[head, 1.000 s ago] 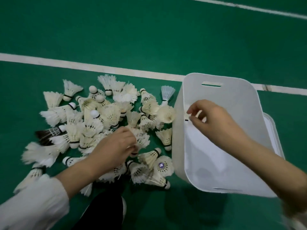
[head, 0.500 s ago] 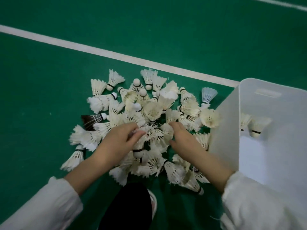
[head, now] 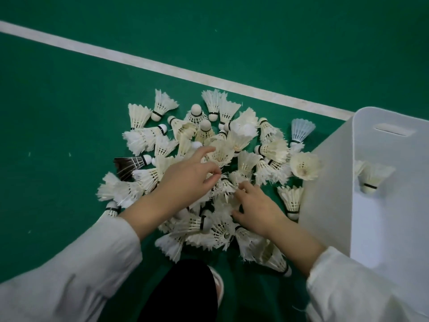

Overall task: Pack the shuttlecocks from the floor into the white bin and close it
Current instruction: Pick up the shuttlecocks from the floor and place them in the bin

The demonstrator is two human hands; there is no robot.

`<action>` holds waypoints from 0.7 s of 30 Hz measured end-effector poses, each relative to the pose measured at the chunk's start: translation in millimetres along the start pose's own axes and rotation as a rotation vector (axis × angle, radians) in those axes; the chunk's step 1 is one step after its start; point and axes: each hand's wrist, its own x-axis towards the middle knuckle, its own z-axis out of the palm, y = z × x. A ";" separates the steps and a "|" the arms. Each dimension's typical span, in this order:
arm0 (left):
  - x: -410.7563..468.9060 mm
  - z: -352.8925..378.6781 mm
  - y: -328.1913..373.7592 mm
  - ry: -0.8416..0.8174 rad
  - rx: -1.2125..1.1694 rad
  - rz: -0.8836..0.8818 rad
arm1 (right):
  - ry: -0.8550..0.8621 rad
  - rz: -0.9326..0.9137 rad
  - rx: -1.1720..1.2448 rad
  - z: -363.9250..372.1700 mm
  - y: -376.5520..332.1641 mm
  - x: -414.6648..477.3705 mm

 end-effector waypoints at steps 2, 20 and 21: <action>12.5 2.8 3.5 -0.076 0.057 -0.007 | 0.047 0.016 0.053 -3.0 -1.2 2.3; -9.3 -32.7 42.0 0.252 -0.199 -0.048 | 0.511 -0.011 0.358 -109.5 31.7 -87.8; -8.7 -39.8 51.3 0.251 -0.204 -0.045 | 0.557 0.010 0.429 -113.8 38.3 -94.9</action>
